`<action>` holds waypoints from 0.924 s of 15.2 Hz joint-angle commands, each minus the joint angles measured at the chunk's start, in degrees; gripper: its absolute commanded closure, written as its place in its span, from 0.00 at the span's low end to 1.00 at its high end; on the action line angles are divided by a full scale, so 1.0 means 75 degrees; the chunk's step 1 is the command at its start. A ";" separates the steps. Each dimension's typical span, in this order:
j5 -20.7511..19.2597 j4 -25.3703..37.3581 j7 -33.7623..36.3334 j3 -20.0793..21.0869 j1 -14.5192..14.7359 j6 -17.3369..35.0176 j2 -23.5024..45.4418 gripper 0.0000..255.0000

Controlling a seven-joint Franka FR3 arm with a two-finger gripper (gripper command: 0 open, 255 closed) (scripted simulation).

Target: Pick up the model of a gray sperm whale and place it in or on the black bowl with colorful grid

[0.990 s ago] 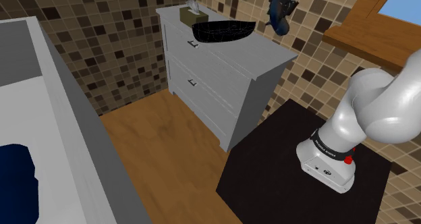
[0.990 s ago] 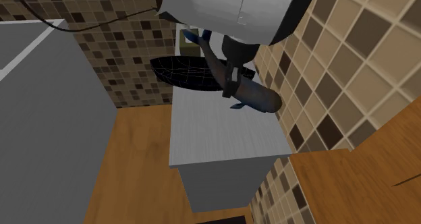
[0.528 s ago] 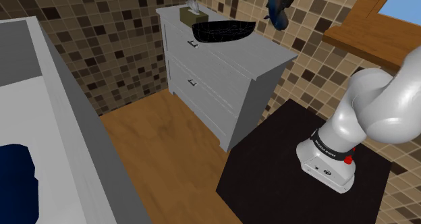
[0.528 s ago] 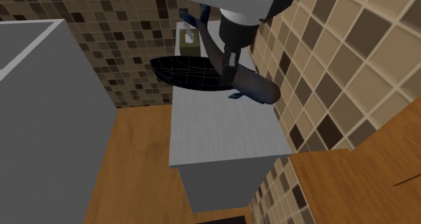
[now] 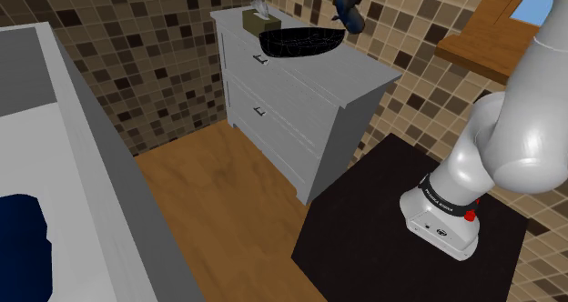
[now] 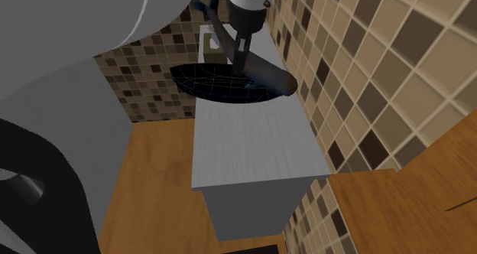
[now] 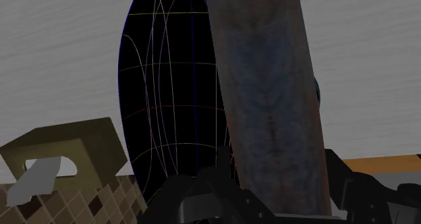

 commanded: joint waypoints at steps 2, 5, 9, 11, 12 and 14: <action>0.0892 0.1170 -0.0160 0.0276 -0.0570 -0.0379 0.1186 1.00; 0.1496 0.2514 -0.0039 0.0640 -0.1209 -0.0834 0.2227 1.00; 0.2145 0.4866 0.0411 0.1164 -0.2247 -0.1617 0.3704 1.00; 0.2128 0.4555 0.0341 0.1160 -0.2137 -0.1385 0.3657 1.00; 0.2126 0.4409 0.0306 0.1155 -0.2086 -0.1274 0.3639 1.00; 0.2130 0.4137 0.0239 0.1148 -0.1992 -0.1059 0.3615 1.00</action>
